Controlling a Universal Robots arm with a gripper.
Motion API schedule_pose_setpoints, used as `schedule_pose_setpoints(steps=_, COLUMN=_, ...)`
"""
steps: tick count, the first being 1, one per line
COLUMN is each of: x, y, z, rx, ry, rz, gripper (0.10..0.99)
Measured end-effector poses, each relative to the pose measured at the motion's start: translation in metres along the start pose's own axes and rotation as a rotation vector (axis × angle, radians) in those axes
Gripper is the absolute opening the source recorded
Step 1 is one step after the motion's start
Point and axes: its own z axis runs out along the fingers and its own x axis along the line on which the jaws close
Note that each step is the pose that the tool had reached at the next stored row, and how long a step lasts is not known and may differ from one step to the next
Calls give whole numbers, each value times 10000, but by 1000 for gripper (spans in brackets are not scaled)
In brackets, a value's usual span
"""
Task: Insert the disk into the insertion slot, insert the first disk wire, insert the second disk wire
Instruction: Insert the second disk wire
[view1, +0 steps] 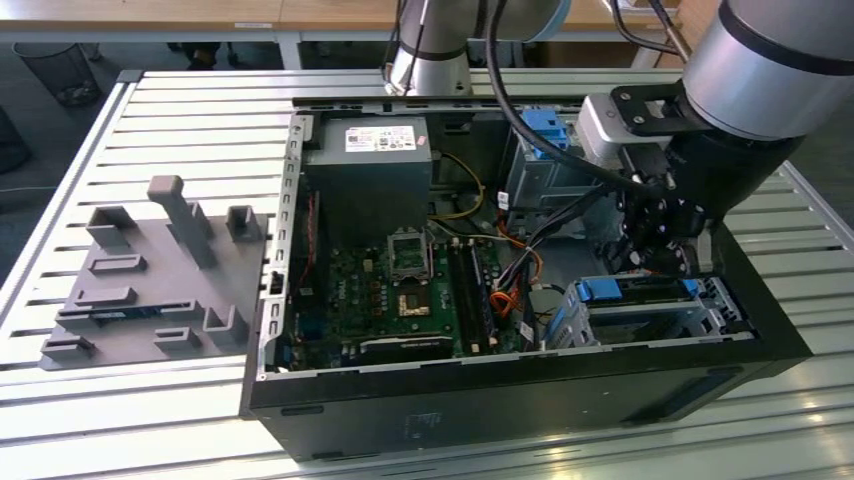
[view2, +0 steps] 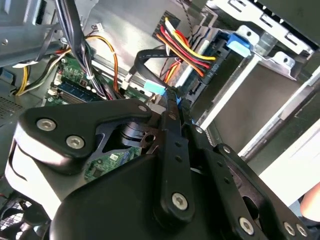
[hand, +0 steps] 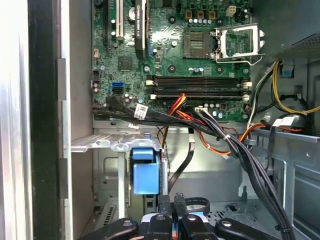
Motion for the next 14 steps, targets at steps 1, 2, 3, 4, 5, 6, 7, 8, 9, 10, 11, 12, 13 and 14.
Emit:
schedule_pose_setpoints(steps=1, x=15, y=0, z=0, rx=0, ry=-2, rz=0, gripper=149)
schedule_pose_setpoints(steps=2, x=27, y=0, z=0, rx=0, ry=-1, rz=1, gripper=149)
schedule_pose_setpoints(steps=3, x=36, y=-1, z=0, rx=0, ry=-2, rz=0, gripper=149)
schedule_pose_setpoints(steps=4, x=44, y=-1, z=0, rx=0, ry=-2, rz=0, gripper=149)
schedule_pose_setpoints(steps=5, x=48, y=-1, z=1, rx=0, ry=-3, rz=0, gripper=149)
schedule_pose_setpoints(steps=6, x=49, y=-1, z=2, rx=0, ry=-4, rz=1, gripper=149)
schedule_pose_setpoints(steps=7, x=52, y=-4, z=3, rx=0, ry=-3, rz=0, gripper=149)
schedule_pose_setpoints(steps=8, x=57, y=-8, z=4, rx=0, ry=-3, rz=-2, gripper=149)
schedule_pose_setpoints(steps=9, x=63, y=-12, z=5, rx=0, ry=-2, rz=-1, gripper=149)
schedule_pose_setpoints(steps=10, x=73, y=-17, z=5, rx=0, ry=-1, rz=0, gripper=149)
schedule_pose_setpoints(steps=11, x=86, y=-20, z=6, rx=0, ry=-2, rz=-1, gripper=149)
schedule_pose_setpoints(steps=12, x=97, y=-21, z=7, rx=0, ry=-4, rz=1, gripper=149)
schedule_pose_setpoints(steps=13, x=106, y=-22, z=7, rx=0, ry=-2, rz=1, gripper=149)
schedule_pose_setpoints(steps=14, x=112, y=-23, z=7, rx=0, ry=-2, rz=1, gripper=149)
